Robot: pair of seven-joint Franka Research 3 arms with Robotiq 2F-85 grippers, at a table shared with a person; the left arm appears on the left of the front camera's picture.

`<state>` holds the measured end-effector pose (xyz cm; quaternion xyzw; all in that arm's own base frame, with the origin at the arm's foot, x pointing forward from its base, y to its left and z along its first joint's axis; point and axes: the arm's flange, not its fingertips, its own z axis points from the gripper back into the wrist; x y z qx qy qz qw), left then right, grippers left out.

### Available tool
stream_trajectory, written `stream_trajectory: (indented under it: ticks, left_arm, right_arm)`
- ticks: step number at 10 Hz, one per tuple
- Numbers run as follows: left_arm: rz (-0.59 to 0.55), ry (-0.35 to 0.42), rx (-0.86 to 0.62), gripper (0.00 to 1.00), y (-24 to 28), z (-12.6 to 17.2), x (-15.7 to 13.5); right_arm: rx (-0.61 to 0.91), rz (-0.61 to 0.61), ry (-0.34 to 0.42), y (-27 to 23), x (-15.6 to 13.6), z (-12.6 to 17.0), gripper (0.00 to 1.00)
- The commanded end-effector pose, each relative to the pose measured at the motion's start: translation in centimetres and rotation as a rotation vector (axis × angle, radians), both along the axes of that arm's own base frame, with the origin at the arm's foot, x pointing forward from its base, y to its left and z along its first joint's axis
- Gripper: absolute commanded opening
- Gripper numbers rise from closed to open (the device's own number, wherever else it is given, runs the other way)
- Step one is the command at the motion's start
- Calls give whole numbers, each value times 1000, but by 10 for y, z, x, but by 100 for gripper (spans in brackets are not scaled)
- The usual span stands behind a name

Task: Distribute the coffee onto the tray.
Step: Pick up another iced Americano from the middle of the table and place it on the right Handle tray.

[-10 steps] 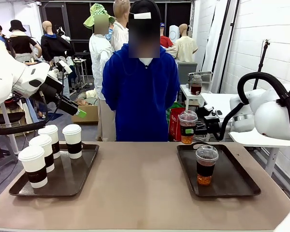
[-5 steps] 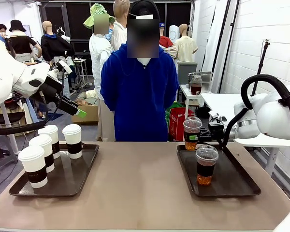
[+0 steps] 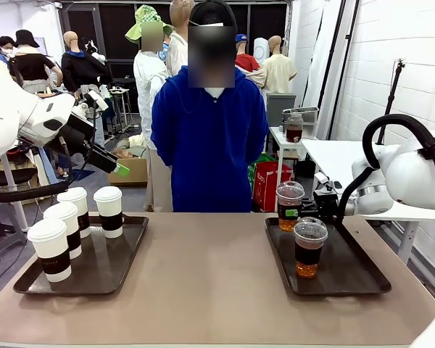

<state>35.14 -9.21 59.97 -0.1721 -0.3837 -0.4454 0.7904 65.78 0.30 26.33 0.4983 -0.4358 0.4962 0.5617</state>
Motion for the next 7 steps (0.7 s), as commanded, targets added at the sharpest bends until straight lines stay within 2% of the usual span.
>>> stream_trajectory:
  ticks: [1,7]
  left_arm:
    - [-6,5,-6,100,2,-1,0]
    - [-6,5,-6,100,2,-1,0]
  right_arm:
    - [20,3,-3,2,-13,4,63]
    - [23,-5,22,7,-14,-17,63]
